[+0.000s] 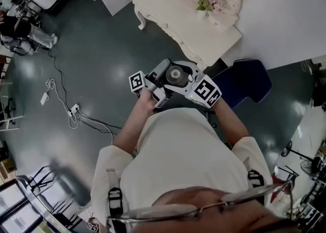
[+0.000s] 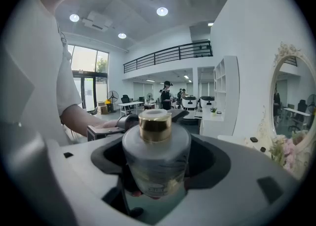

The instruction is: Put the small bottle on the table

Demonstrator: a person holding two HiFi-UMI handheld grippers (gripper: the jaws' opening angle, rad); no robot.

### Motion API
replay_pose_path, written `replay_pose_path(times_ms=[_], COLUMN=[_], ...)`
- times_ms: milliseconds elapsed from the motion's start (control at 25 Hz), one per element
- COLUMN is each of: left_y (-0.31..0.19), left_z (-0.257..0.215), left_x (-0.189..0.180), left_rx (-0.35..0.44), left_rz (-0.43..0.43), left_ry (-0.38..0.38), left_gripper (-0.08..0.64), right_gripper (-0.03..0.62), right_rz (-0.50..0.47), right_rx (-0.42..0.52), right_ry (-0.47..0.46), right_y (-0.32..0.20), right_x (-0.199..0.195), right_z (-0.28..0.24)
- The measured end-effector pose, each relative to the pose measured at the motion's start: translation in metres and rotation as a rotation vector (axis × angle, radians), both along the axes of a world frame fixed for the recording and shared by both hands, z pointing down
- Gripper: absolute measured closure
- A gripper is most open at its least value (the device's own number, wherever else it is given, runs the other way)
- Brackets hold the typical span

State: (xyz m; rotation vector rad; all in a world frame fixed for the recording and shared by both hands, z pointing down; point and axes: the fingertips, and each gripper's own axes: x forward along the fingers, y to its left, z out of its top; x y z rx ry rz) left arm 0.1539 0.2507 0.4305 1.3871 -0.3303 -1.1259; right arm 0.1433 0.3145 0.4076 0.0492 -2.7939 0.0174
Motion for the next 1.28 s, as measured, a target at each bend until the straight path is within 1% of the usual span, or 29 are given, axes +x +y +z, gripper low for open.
replay_pose_path(times_ms=[800, 1040, 1280], left_y=[0.013, 0.016, 0.017], left_z=[-0.004, -0.005, -0.002], left_x=[-0.006, -0.017, -0.035], left_rx=[0.005, -0.003, -0.006], left_rz=[0.009, 0.006, 0.024], left_ry=[0.004, 0.014, 0.016], left_gripper=[0.186, 0.186, 0.186], right_gripper=[0.244, 0.242, 0.244], right_rz=[0.002, 0.009, 0.031], right_rx=[0.0, -0.009, -0.014], right_ry=[0.004, 0.013, 0.01], right_y=[0.013, 0.016, 0.017], right_x=[-0.008, -0.019, -0.038], right_z=[0.0, 0.004, 0.005])
